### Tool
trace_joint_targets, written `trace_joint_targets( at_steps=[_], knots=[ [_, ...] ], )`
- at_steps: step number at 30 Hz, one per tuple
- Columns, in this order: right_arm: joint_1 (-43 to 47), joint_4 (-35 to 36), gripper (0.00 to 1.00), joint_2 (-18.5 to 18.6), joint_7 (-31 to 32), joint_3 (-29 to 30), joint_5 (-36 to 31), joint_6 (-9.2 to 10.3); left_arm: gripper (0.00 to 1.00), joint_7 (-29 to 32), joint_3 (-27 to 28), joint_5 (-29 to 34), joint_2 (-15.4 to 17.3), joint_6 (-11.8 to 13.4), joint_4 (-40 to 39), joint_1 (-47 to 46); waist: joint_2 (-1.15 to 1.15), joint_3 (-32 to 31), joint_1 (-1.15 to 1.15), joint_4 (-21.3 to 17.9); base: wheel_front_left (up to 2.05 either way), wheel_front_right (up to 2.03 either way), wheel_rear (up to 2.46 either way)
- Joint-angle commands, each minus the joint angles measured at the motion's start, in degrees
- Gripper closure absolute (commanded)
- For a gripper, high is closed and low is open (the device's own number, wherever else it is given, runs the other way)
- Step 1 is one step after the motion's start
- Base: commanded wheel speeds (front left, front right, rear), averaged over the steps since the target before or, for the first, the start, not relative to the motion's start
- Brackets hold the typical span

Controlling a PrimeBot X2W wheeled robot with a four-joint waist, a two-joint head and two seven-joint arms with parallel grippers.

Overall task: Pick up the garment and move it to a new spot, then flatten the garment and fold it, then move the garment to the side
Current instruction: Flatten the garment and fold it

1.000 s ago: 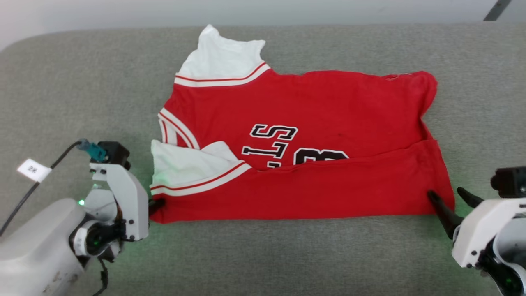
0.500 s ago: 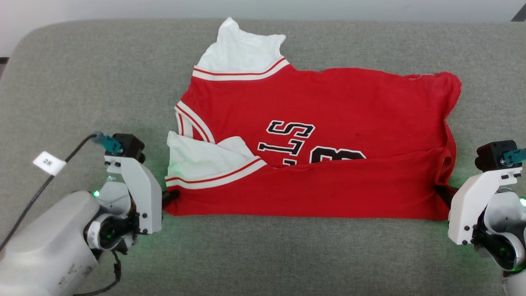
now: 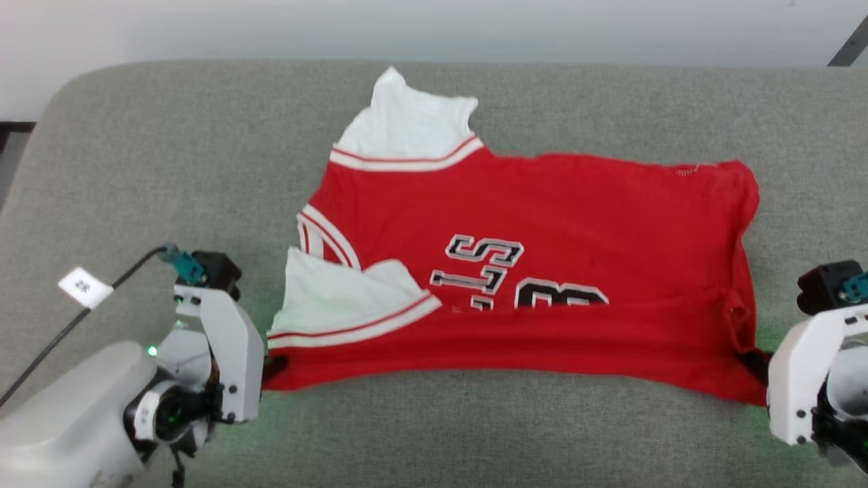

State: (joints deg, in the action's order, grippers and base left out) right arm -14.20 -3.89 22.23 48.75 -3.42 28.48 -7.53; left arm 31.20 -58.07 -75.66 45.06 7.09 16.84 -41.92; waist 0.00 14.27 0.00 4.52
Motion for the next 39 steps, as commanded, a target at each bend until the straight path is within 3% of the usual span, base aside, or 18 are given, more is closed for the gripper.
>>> trace_joint_targets(
  at_steps=[1, 11, 18, 19, 20, 21, 22, 23, 24, 31, 34, 39],
  knots=[
    [2.0, 1.2, 1.0, 0.9, 1.6, 0.6, 0.3, 0.09, 1.0, 0.6, -0.2, 0.0, 1.6, 1.4, -1.7, 1.3, 0.0, -0.8, 0.0, 0.3, 0.0, 0.0, 0.0],
    [8.7, 7.3, 1.0, 1.3, 5.8, 2.8, 0.6, 0.09, 1.0, 1.7, -0.8, -1.1, 5.7, 6.9, -11.3, 5.7, 0.0, -1.9, 0.0, 0.3, 0.0, 0.0, 0.0],
    [9.5, 5.4, 1.0, -0.6, 4.8, 2.4, -0.1, 0.08, 1.0, 1.9, -1.8, -1.1, 4.4, 7.2, -10.1, 6.8, 0.0, -1.9, 0.0, -0.2, 0.0, 0.0, 0.0],
    [9.3, 5.1, 0.97, -0.8, 4.5, 2.1, -0.3, 0.08, 0.89, 2.2, -2.0, -0.7, 4.4, 7.2, -9.6, 6.5, 0.0, -1.9, 0.0, -0.3, 0.0, 0.0, 0.0],
    [9.1, 4.8, 0.69, -1.1, 4.3, 1.9, -0.5, 0.08, 0.56, 2.5, -2.2, -0.4, 4.4, 7.2, -9.3, 6.0, 0.0, -2.0, 0.0, -0.5, 0.0, 0.0, 0.0],
    [8.8, 4.6, 0.62, -1.4, 4.3, 1.7, -0.8, 0.08, 0.17, 2.4, -2.1, -0.3, 4.2, 7.0, -9.1, 5.4, 0.0, -2.0, 0.0, -0.6, 0.0, 0.0, 0.0],
    [8.5, 4.4, 0.56, -1.7, 4.2, 1.5, -0.9, 0.08, 0.0, 2.5, -1.9, 0.0, 4.1, 6.8, -9.1, 4.9, 0.0, -2.1, 0.0, -0.7, 0.0, 0.0, 0.0],
    [8.1, 4.3, 0.38, -1.9, 3.8, 1.4, -0.7, 0.08, 0.0, 2.7, -1.8, 0.3, 4.3, 6.9, -9.0, 4.3, 0.0, -2.2, 0.0, -0.9, 0.0, 0.0, 0.0],
    [7.7, 4.2, 0.0, -2.0, 3.5, 1.3, -0.5, 0.08, 0.0, 2.9, -1.7, 0.5, 4.5, 7.2, -9.0, 3.8, 0.0, -2.3, 0.0, -1.1, 0.0, 0.0, 0.0],
    [6.3, 6.0, 0.0, -1.8, 1.9, 1.4, 0.1, 0.08, 0.0, 5.7, -0.8, 3.3, 7.3, 8.6, -11.6, -1.8, 0.0, -2.9, 0.0, -2.7, 0.0, 0.0, 0.0],
    [5.7, 8.3, 0.0, -1.6, -0.1, 2.5, 0.2, 0.08, 0.0, 5.4, 0.4, 5.3, 7.6, 8.1, -13.5, -5.7, 0.0, -2.7, 0.0, -3.6, 0.0, 0.0, 0.0],
    [4.0, 12.4, 0.0, -3.3, -10.2, 3.9, -2.0, 0.07, 0.0, 3.4, 2.2, 8.2, 5.9, 6.2, -12.1, -11.5, 0.0, -1.4, 0.0, -6.4, 0.0, 0.0, 0.0]
  ],
)
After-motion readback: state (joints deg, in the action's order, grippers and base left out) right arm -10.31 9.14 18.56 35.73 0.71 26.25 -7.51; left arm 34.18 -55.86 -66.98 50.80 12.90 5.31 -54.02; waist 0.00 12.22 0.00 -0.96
